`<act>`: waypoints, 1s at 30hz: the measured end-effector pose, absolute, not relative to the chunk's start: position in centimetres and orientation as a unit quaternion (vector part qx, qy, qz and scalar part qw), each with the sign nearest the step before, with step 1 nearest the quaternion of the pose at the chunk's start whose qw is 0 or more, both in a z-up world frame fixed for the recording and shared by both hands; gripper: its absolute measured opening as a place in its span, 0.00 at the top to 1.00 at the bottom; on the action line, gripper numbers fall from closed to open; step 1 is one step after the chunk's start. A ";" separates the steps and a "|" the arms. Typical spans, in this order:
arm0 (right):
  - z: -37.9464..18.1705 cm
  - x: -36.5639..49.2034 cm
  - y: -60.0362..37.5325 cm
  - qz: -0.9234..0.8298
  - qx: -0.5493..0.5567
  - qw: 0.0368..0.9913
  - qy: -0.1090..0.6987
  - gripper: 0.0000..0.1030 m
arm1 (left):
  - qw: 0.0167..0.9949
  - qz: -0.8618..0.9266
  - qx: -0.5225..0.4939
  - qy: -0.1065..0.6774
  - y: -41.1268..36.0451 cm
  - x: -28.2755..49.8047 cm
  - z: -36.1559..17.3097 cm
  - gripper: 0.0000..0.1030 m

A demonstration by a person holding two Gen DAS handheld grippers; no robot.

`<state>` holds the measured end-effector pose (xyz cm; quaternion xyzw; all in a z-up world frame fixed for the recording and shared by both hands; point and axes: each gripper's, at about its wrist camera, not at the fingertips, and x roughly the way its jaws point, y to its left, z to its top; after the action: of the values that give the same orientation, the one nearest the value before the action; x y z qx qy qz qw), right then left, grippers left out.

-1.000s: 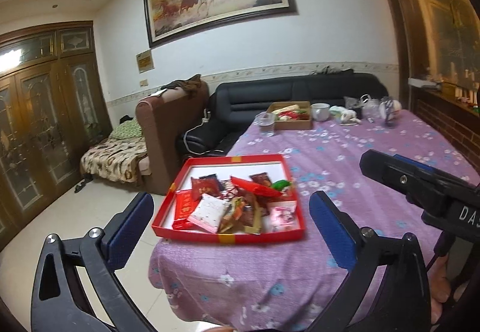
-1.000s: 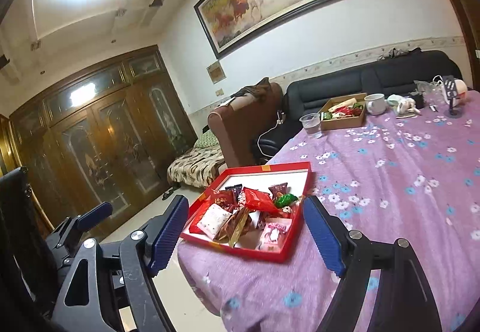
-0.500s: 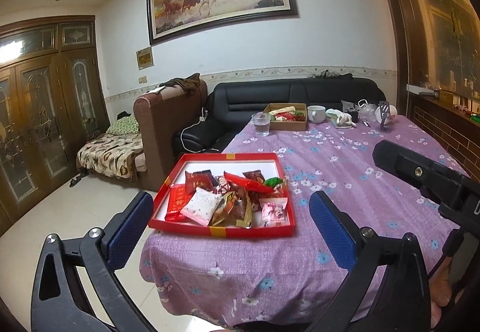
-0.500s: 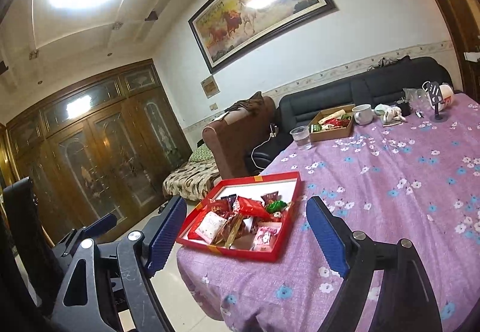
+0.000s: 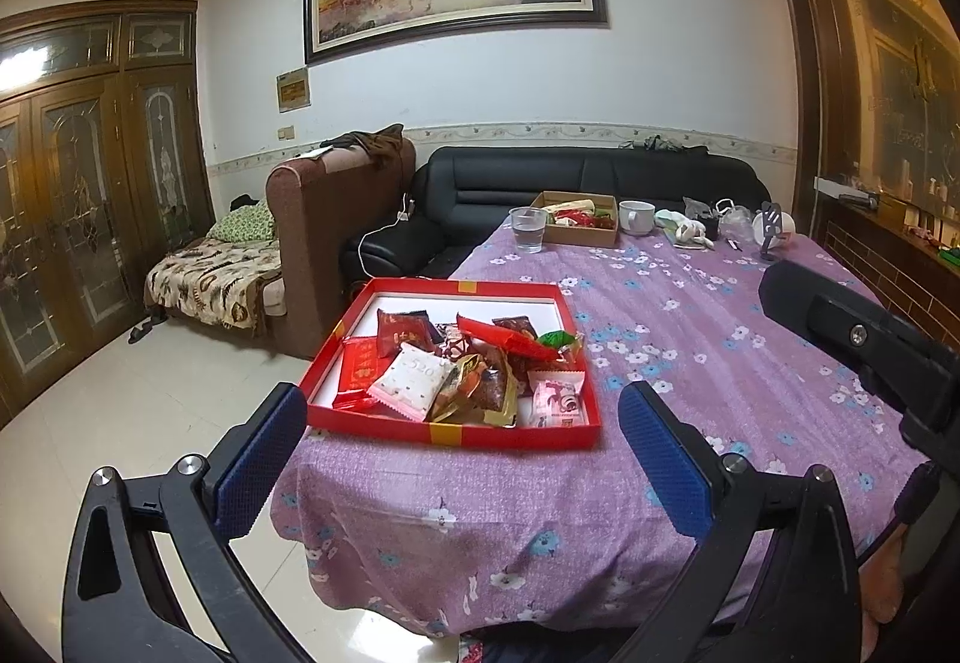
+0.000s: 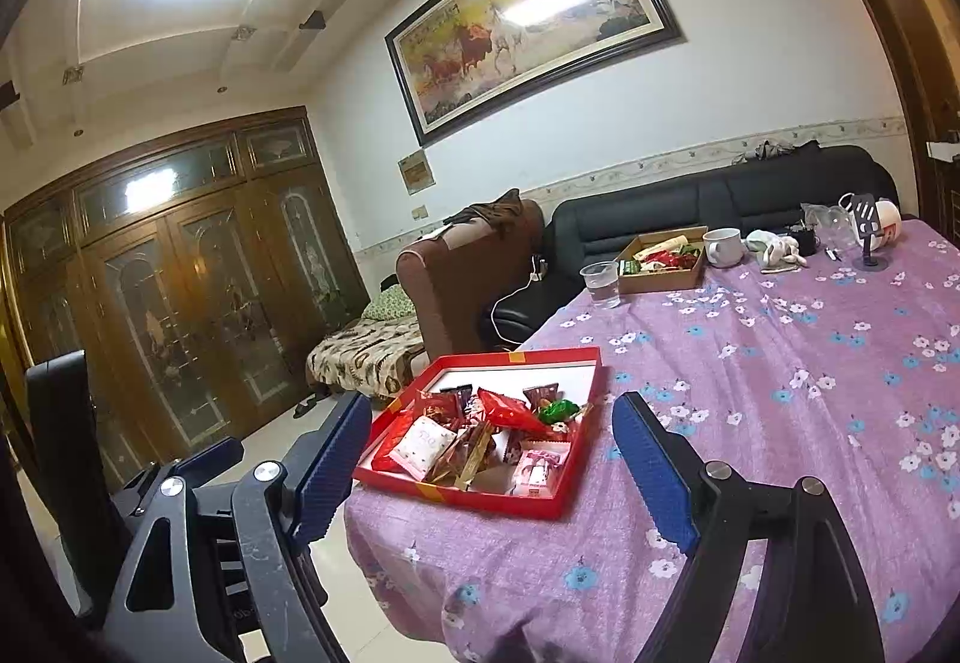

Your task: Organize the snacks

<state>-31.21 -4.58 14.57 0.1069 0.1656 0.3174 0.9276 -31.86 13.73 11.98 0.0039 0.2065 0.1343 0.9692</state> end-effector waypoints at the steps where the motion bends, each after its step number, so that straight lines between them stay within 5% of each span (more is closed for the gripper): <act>1: 14.6 -31.3 -4.3 0.319 0.103 0.928 0.164 0.18 | 0.969 0.135 0.001 0.208 13.9 -31.9 11.8 0.00; 30: 13.8 -31.9 -1.2 0.341 0.052 0.923 0.168 0.18 | 0.969 0.124 -0.040 0.209 17.1 -33.6 11.5 0.00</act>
<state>-31.89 -1.25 13.84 0.0525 0.1683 0.3410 0.9234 -33.63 17.08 11.47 -0.0399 0.2086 0.1236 0.9693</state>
